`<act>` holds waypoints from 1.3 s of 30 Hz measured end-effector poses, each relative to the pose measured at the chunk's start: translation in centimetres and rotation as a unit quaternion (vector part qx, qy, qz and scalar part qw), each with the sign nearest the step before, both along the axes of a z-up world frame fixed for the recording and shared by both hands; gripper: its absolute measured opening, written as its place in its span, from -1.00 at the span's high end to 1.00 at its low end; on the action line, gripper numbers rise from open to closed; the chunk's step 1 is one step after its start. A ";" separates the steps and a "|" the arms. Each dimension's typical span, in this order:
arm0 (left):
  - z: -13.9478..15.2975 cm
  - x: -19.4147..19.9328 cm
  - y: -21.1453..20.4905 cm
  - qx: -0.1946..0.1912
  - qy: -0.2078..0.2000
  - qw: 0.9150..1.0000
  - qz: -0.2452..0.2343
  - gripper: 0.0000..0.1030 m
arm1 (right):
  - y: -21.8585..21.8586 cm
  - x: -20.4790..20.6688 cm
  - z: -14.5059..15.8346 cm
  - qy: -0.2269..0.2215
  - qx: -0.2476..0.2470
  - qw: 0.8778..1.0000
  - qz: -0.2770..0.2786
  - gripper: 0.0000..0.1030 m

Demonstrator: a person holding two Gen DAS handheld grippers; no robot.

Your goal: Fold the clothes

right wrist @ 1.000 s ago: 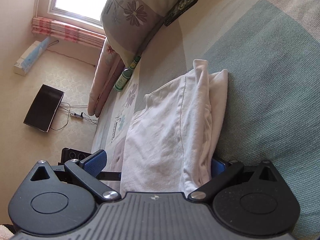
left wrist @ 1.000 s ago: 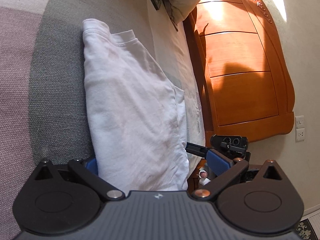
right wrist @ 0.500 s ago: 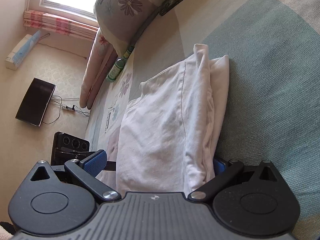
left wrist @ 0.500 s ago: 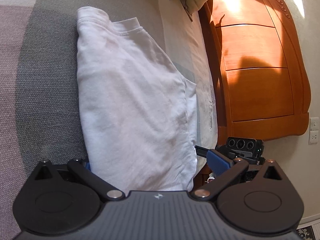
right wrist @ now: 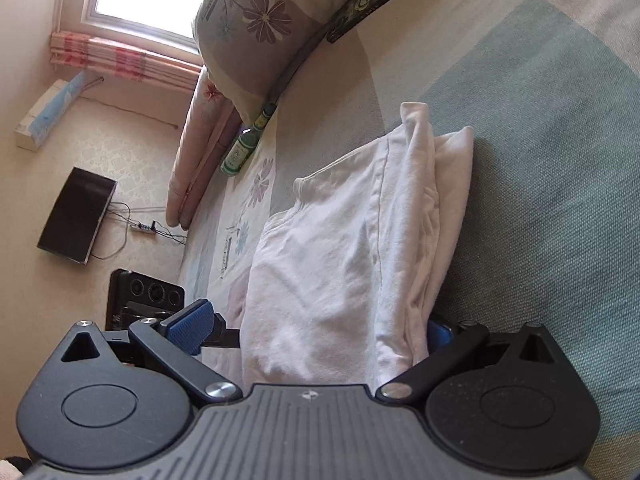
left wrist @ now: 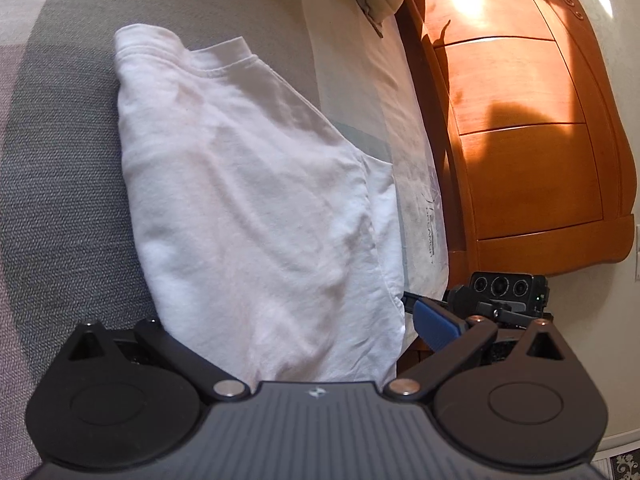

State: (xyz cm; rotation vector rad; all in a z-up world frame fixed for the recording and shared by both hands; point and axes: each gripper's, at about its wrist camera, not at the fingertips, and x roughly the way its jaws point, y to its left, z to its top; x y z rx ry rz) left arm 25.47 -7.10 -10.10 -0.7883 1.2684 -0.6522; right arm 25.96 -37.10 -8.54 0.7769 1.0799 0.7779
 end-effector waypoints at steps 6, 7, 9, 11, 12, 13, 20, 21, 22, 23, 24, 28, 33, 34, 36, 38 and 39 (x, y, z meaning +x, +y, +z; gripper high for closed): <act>-1.1 -0.1 1.3 -0.022 -0.001 1.000 0.022 -0.99 | 0.2 -0.7 -0.6 -0.049 -0.062 0.996 -0.032 -1.00; -1.3 -0.2 1.5 -0.030 -0.003 0.999 0.031 -0.99 | 0.0 -1.0 -0.7 -0.056 -0.056 0.996 -0.041 -1.00; -1.2 -0.4 1.5 -0.031 -0.012 0.999 0.038 -0.99 | 0.1 -1.6 -0.7 -0.071 -0.053 0.994 -0.056 -1.00; -0.7 -0.5 1.4 -0.028 -0.017 0.999 0.038 -0.98 | 0.6 -2.1 -0.3 -0.090 -0.057 0.993 -0.059 -1.00; -0.4 -0.5 1.2 -0.028 -0.020 0.999 0.035 -0.98 | 0.8 -2.4 0.0 -0.101 -0.060 0.992 -0.056 -1.00; 0.0 -0.4 1.1 -0.028 -0.024 0.999 0.032 -0.98 | 1.1 -2.5 0.5 -0.110 -0.066 0.990 -0.052 -1.00; 1.8 -0.6 0.4 -0.023 -0.042 0.999 0.020 -0.98 | 2.7 -2.9 2.5 -0.147 -0.093 0.984 -0.031 -1.00; 1.9 -0.7 0.4 -0.026 -0.042 0.999 0.020 -0.98 | 2.8 -3.0 2.6 -0.146 -0.093 0.984 -0.030 -1.00; 2.0 -0.8 0.5 -0.029 -0.041 0.999 0.021 -0.98 | 2.8 -3.0 2.7 -0.145 -0.091 0.985 -0.029 -1.00; 2.1 -0.7 0.5 -0.031 -0.041 0.998 0.021 -0.98 | 2.9 -3.0 2.8 -0.144 -0.088 0.985 -0.028 -1.00; 2.3 -0.7 0.5 -0.034 -0.040 0.998 0.021 -0.98 | 2.8 -3.0 2.9 -0.143 -0.087 0.986 -0.026 -1.00; 2.5 -0.6 0.3 -0.046 -0.036 0.998 0.022 -0.98 | 2.8 -2.8 3.4 -0.143 -0.089 0.985 -0.021 -1.00; 3.2 -0.4 -0.5 -0.053 -0.046 0.998 0.009 -0.98 | 2.0 -2.7 4.2 -0.143 -0.090 0.985 -0.024 -1.00; 3.4 -0.3 -0.7 -0.054 -0.048 0.997 0.006 -0.98 | 1.8 -2.6 4.3 -0.142 -0.090 0.985 -0.026 -1.00; 3.6 -0.2 -1.2 -0.055 -0.054 0.997 0.000 -0.98 | 1.4 -2.7 4.7 -0.145 -0.092 0.985 -0.029 -1.00; 3.8 0.0 -1.8 -0.057 -0.058 0.997 -0.005 -0.98 | 0.9 -2.8 5.0 -0.148 -0.095 0.984 -0.032 -1.00; 3.9 0.1 -2.2 -0.058 -0.060 0.996 -0.008 -0.98 | 0.5 -2.8 5.2 -0.150 -0.097 0.983 -0.034 -1.00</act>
